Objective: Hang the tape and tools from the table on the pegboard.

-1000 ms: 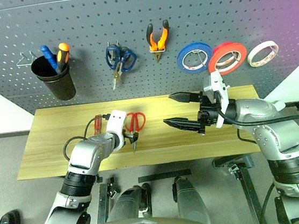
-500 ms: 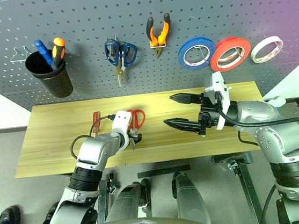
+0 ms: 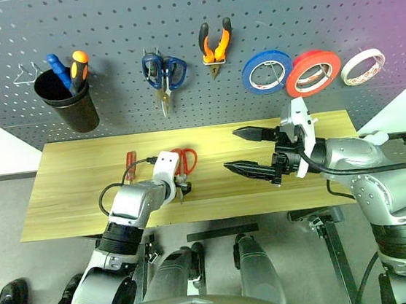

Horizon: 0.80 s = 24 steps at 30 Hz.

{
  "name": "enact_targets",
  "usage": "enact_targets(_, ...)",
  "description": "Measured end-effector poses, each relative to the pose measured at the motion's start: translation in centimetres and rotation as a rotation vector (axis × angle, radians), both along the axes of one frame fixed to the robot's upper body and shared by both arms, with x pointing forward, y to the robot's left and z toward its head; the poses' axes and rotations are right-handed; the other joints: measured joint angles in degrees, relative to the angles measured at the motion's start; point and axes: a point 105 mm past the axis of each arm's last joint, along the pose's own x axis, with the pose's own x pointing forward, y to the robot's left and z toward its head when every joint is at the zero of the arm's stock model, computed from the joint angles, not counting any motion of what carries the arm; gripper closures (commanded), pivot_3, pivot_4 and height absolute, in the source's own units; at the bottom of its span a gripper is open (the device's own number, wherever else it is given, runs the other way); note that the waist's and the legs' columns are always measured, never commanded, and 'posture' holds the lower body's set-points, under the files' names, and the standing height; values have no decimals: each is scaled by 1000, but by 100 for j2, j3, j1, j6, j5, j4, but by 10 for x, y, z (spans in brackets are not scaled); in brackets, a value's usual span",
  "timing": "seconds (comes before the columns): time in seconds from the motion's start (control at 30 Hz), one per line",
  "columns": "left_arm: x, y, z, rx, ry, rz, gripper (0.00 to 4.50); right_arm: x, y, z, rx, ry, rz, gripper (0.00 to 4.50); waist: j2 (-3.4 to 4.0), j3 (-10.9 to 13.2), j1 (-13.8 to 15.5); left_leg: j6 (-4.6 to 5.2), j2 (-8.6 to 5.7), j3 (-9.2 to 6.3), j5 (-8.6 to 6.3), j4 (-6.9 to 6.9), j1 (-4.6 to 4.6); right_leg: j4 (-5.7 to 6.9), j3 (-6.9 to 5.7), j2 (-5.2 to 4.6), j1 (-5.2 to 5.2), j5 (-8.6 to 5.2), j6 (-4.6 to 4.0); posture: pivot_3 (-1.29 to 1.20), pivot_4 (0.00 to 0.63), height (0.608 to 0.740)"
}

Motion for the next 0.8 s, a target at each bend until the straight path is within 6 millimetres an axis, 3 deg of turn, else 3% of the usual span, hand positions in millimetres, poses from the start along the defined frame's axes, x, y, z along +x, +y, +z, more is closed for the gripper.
enact_targets(0.13,2,-1,1,1,1,8,0,0,0,0,0,0,-5,25,0,0,-3,0,0,0,0,0,0,0,0,0,1,-1,0,-179,334,740)
enact_targets(0.23,4,-1,1,-5,2,15,575,1,0,0,0,0,-7,0,0,2,-4,0,0,0,0,0,0,-1,-1,0,0,-2,1,-179,334,740)
enact_targets(0.6,9,2,3,-21,-7,70,4177,3,0,1,-2,-1,-22,0,-4,29,3,2,0,0,-1,-1,0,-4,-1,-2,2,-4,4,-178,339,740)
enact_targets(0.8,9,2,3,-22,-5,75,4247,4,0,4,-2,-10,-27,0,-5,39,0,1,0,0,-2,-4,0,-5,-3,-2,2,-6,6,-177,339,740)
